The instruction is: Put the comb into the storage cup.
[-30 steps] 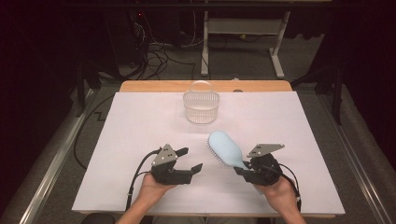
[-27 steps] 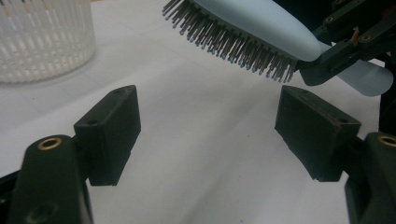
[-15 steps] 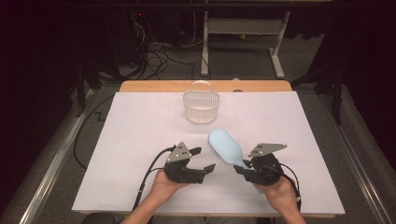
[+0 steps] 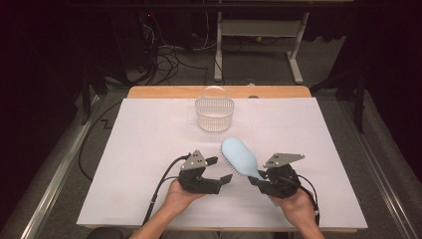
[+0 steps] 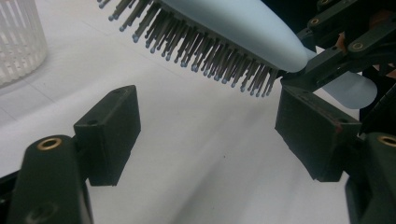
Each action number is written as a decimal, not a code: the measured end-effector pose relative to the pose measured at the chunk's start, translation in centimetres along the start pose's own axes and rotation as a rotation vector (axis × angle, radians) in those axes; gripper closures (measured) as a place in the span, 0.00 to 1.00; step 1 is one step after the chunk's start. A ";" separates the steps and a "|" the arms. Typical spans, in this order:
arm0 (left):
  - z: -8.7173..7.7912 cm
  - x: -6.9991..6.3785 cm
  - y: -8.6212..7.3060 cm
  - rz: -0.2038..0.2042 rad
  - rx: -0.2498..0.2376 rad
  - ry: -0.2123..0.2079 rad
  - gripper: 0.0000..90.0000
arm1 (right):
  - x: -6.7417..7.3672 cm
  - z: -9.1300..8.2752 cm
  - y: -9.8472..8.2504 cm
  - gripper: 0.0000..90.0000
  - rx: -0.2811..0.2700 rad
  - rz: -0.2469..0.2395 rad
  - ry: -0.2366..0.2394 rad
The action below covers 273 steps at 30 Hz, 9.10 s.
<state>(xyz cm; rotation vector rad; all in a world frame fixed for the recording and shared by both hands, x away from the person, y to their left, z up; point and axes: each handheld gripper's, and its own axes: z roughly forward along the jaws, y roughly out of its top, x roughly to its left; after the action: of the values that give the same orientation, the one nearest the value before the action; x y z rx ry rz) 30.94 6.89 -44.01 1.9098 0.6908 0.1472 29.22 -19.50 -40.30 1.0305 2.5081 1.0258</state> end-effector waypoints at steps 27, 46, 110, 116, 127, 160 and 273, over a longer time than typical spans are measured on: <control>1.2 -0.8 0.8 -0.016 -0.003 -0.053 0.19 | 0.9 0.5 0.4 0.78 -0.026 -0.033 -0.003; 1.9 -1.1 1.8 -0.017 -0.011 -0.064 0.17 | 2.7 1.8 0.7 0.78 -0.033 -0.102 -0.015; 0.3 -2.0 5.0 -0.069 0.057 -0.122 0.58 | 1.4 1.7 1.1 0.74 -0.055 -0.027 0.078; 0.3 -1.8 5.1 -0.072 0.059 -0.112 0.58 | 0.9 1.5 1.0 0.68 -0.065 -0.003 0.085; -0.1 -1.3 5.9 -0.061 0.045 -0.090 0.58 | 0.6 1.1 0.8 0.53 -0.094 0.003 0.069; -1.8 0.5 7.8 -0.055 0.017 -0.014 0.58 | -2.8 -1.4 -2.2 0.34 -0.234 0.063 -0.035; -2.7 8.6 17.1 -0.105 -0.037 0.214 0.59 | -7.8 -4.3 -12.1 0.25 -0.421 0.225 -0.215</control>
<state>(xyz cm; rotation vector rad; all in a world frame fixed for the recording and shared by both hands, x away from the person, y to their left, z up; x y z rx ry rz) 43.74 8.79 -29.58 1.8339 0.9235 0.2989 26.60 -33.24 -45.82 1.2257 1.9245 1.3502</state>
